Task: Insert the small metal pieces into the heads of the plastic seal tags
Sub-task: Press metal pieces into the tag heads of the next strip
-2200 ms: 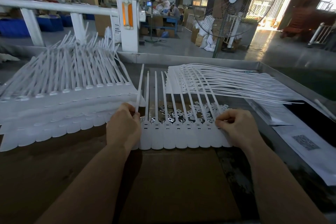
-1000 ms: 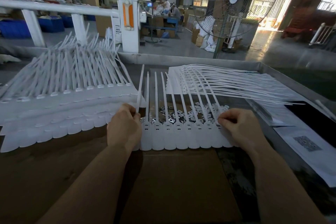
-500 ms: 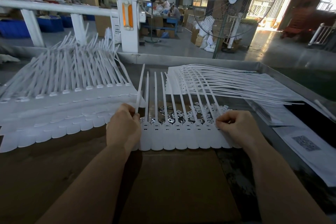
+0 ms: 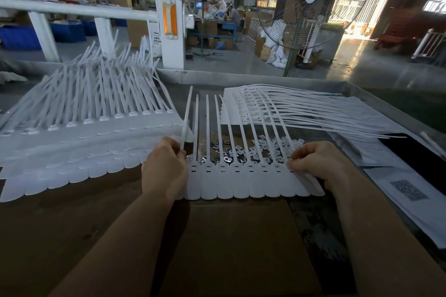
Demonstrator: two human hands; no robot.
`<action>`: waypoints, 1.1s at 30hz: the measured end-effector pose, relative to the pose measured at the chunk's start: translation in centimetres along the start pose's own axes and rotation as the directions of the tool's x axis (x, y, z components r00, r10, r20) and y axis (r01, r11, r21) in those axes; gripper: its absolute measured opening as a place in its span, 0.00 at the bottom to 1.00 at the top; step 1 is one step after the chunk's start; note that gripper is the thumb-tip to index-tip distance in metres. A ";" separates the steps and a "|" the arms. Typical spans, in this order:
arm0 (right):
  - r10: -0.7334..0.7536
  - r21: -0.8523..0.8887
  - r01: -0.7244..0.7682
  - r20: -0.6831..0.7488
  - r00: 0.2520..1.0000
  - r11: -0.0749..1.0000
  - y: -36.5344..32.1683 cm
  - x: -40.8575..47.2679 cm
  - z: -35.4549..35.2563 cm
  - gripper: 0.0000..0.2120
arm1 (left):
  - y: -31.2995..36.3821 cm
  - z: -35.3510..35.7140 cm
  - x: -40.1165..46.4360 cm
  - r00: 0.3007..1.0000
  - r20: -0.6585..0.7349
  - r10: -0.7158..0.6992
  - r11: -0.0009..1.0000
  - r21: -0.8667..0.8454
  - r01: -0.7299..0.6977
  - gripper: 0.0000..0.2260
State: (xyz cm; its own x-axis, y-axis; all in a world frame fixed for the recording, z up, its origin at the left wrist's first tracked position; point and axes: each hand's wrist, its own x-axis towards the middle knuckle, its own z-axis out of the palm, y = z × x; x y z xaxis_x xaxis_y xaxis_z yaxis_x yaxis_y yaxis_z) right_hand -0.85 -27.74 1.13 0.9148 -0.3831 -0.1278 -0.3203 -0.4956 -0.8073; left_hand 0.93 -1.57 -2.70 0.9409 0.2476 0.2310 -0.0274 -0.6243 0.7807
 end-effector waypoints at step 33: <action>-0.101 0.061 0.102 -0.026 0.995 0.993 0.3 -1.2 0.6 0.04 | -0.2 0.3 0.3 1.000 -0.022 -0.005 1.000 -0.008 0.005 0.02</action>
State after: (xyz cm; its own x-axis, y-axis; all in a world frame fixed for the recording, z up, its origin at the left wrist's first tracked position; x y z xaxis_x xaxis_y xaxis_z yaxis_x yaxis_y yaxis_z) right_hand -1.88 -26.99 0.76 0.9356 -0.3516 -0.0306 -0.2095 -0.4834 -0.8499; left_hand 1.34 -1.57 -2.92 0.9333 0.2675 0.2396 -0.0251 -0.6172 0.7864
